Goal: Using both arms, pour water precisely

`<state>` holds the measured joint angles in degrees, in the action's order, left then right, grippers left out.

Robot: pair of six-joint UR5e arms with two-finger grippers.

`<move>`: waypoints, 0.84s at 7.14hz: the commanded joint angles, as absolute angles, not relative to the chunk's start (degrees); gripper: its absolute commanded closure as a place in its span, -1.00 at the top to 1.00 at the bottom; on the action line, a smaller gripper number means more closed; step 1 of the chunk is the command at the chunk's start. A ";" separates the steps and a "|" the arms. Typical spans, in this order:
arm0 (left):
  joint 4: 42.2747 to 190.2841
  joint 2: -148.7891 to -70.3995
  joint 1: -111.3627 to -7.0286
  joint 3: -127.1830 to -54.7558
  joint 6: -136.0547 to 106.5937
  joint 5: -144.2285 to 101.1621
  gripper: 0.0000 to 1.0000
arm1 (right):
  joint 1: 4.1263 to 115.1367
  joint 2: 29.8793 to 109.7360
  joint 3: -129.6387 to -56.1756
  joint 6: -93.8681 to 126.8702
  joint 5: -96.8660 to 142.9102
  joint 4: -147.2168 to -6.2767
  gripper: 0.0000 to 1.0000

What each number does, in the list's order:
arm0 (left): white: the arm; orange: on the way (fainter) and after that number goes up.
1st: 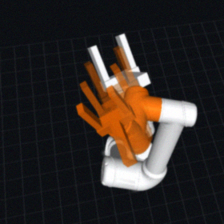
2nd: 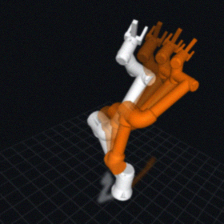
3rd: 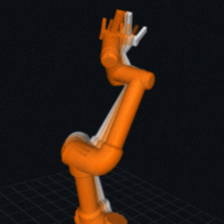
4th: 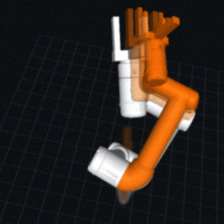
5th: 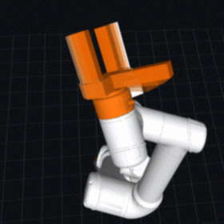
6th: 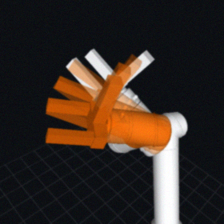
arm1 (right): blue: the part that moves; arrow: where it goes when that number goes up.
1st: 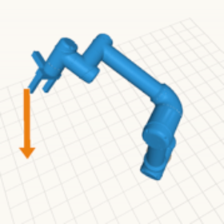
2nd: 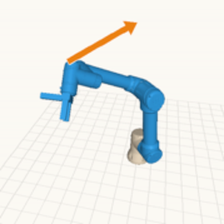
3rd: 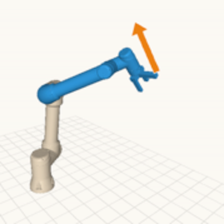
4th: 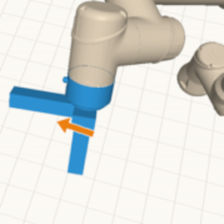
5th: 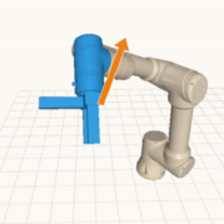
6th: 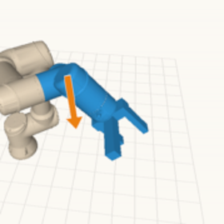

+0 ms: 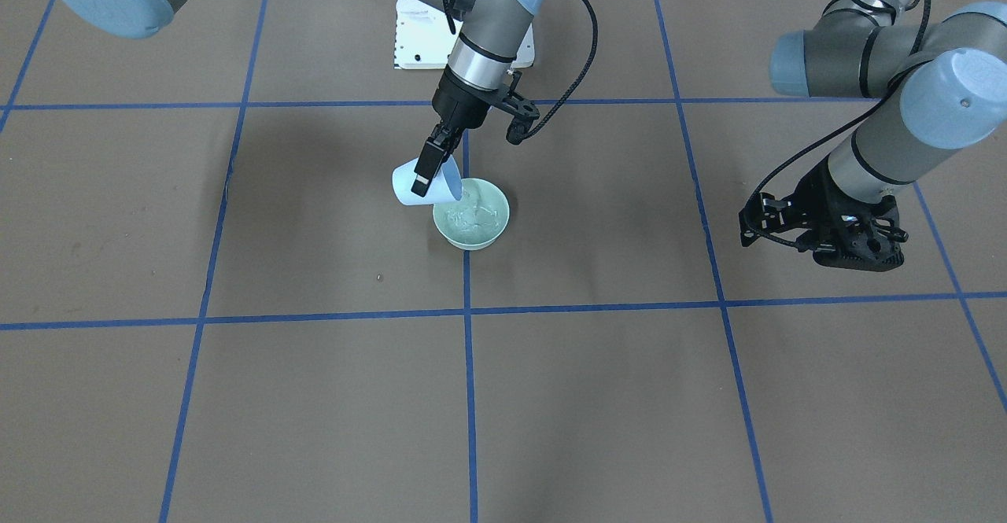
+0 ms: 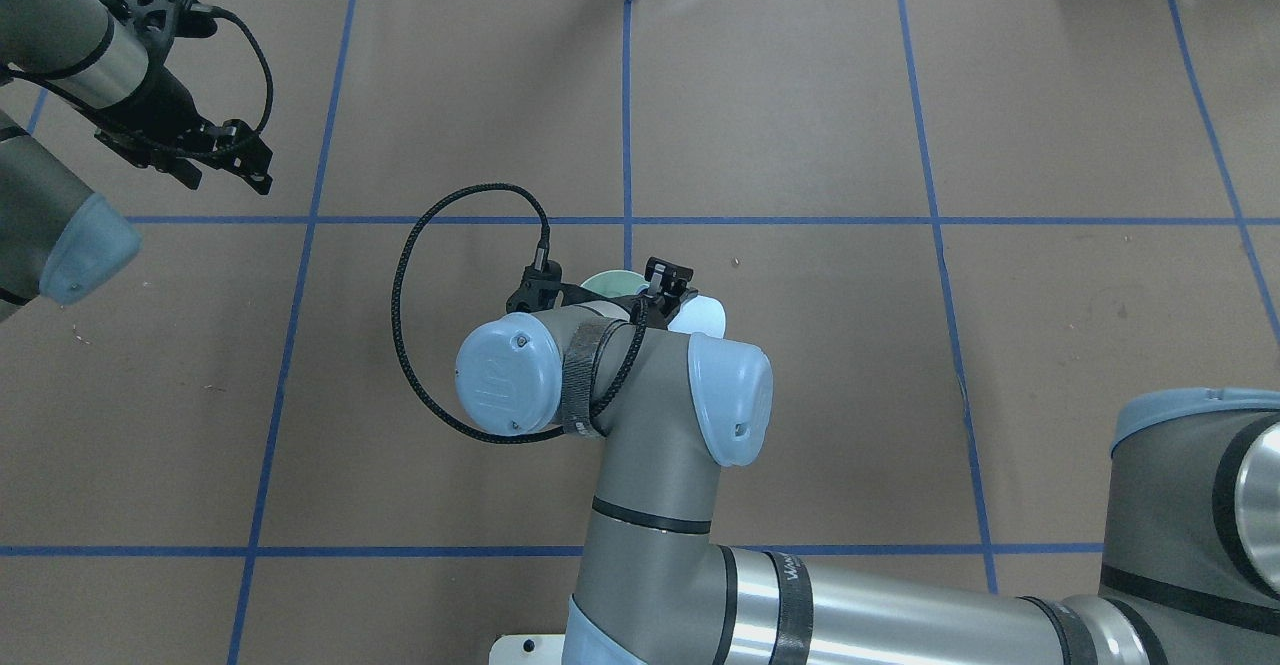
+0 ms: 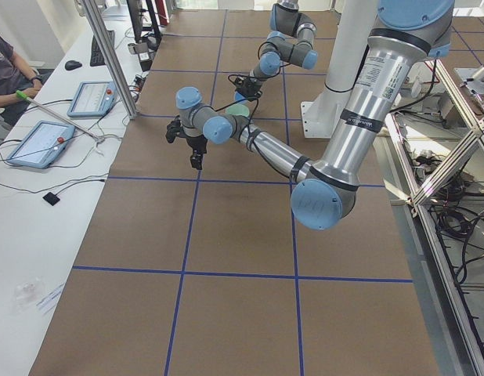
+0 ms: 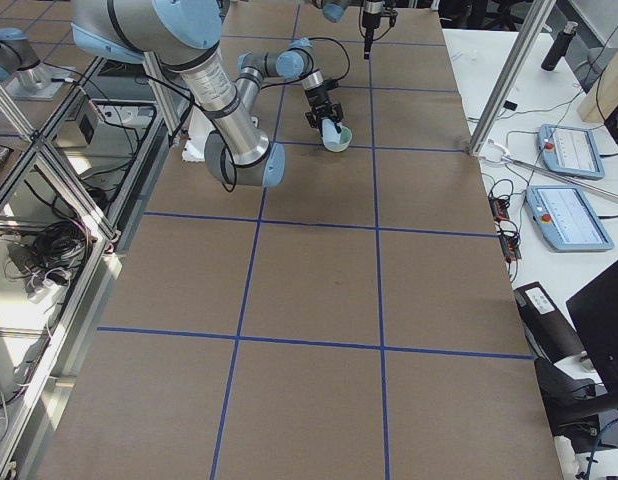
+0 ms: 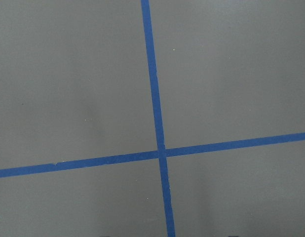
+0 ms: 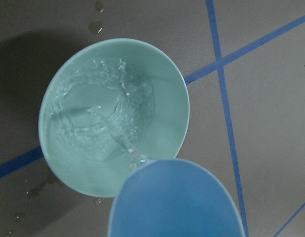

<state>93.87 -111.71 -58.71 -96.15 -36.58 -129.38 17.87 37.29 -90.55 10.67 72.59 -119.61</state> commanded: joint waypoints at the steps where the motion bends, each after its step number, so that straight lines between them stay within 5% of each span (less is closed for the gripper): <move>1: 93.87 -111.71 -58.71 -96.41 -36.65 -129.37 0.69 | 18.10 37.18 -90.53 9.24 72.60 -119.62 -1.00; 6: 93.78 -111.71 -58.71 -96.85 -36.65 -129.37 0.69 | 18.28 36.82 -91.05 15.07 73.12 -117.44 -1.00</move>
